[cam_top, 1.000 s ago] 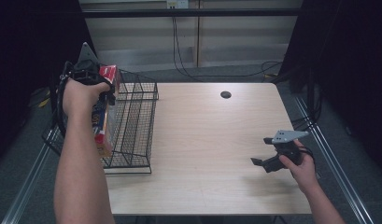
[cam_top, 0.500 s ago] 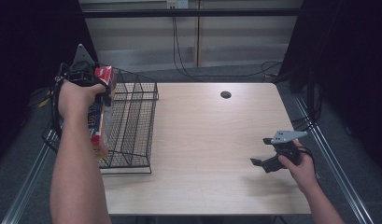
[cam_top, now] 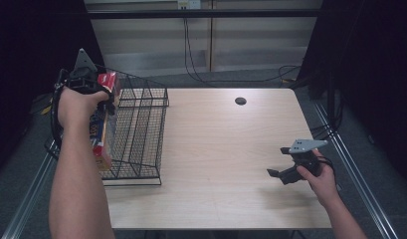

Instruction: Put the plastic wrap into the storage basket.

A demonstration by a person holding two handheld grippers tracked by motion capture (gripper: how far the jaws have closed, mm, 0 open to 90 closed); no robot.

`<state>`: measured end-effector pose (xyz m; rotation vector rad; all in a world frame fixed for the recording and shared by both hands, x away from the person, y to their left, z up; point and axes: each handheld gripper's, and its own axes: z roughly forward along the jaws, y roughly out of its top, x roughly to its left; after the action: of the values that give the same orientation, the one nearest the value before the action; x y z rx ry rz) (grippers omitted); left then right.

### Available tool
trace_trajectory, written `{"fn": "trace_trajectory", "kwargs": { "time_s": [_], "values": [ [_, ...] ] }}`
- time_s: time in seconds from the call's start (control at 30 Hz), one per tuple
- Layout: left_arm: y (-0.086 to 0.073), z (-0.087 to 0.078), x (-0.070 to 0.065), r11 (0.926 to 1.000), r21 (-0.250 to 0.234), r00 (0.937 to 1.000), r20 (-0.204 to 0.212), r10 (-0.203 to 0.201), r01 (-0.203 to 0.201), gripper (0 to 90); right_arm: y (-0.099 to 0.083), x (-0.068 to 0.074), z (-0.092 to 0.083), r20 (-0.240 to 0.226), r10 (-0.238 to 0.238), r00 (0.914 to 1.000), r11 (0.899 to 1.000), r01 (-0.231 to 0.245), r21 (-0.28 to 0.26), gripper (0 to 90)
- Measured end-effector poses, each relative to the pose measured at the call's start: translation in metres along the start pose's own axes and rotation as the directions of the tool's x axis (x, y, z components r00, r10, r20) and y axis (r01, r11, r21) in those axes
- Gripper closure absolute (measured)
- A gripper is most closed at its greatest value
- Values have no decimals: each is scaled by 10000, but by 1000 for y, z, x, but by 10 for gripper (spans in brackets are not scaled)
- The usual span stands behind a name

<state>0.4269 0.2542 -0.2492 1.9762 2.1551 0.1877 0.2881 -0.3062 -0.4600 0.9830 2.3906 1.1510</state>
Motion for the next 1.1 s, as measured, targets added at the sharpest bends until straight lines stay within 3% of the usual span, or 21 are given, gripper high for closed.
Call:
{"fn": "trace_trajectory", "kwargs": {
  "time_s": [0.07,0.27,0.33,0.63,0.7,0.73,1.1],
  "values": [
    [-1,1,1,9997,-132,9998,2,-202,202,439,0,0,0,14,-15,10000,10000,15,19,18],
    [0,1,6,9999,-83,9999,-106,-120,119,438,0,0,0,23,-28,10000,10000,28,30,18],
    [0,2,7,9996,-51,9996,-57,-261,260,439,0,0,0,25,-55,10000,10000,55,37,18],
    [2,7,13,9999,135,9999,-160,-8,10,437,-1,0,0,46,-2,10000,10000,2,30,18],
    [3,9,14,9997,129,9996,-160,-218,220,437,-2,0,0,82,-55,10000,9999,54,97,18],
    [3,11,15,9997,84,9992,-334,-218,221,437,-2,0,0,87,-53,9999,9999,52,90,18],
    [5,22,21,9994,327,9989,-441,-126,140,435,-3,0,0,18,-12,10000,10000,12,77,18]
  ]
}}
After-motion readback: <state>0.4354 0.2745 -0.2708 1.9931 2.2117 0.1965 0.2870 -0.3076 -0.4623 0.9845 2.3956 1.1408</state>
